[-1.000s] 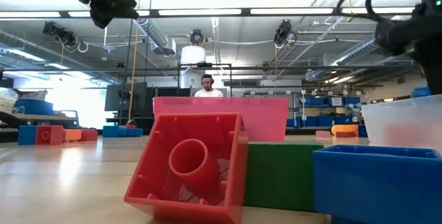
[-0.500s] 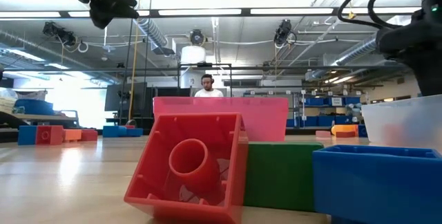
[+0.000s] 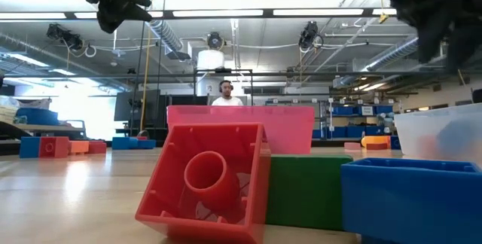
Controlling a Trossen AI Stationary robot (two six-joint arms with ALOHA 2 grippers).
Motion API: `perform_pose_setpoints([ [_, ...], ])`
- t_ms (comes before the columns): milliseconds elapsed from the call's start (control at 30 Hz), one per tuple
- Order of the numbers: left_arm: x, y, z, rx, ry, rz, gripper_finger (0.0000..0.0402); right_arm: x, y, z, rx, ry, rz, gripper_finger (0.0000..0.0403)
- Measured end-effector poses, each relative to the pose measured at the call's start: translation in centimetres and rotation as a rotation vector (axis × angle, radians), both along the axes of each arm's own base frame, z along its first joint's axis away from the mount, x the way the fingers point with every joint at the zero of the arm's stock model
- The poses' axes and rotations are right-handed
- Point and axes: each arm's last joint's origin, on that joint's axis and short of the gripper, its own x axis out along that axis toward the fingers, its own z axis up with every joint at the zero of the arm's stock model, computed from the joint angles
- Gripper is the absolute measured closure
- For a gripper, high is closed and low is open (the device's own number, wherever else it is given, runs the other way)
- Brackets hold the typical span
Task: Sort blocks by size
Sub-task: Put the green block into the red bin
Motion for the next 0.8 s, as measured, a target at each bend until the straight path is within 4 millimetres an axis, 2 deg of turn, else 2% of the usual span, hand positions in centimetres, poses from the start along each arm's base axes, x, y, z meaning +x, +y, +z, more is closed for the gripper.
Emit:
perform_pose_setpoints([
  [133,0.0,0.2,0.0,0.003,0.001,0.015,0.0181,0.5,-0.3,1.2,-0.098,-0.077,-0.014,0.0202],
  [333,0.0,0.2,0.0,0.004,-0.002,0.012,0.0136,1.5,-0.4,1.5,-0.199,-0.179,-0.001,0.0199],
  [567,0.1,0.3,0.4,0.069,-0.034,0.004,0.0131,3.3,0.3,0.6,-0.294,-0.155,0.211,0.0201],
  [633,0.1,0.2,0.4,0.125,-0.019,-0.02,0.0131,3.8,0.5,0.3,-0.305,-0.156,0.238,0.02],
  [800,0.1,0.3,0.4,0.13,-0.018,-0.022,0.0131,4.9,1.0,-0.6,-0.32,-0.138,0.27,0.0202],
])
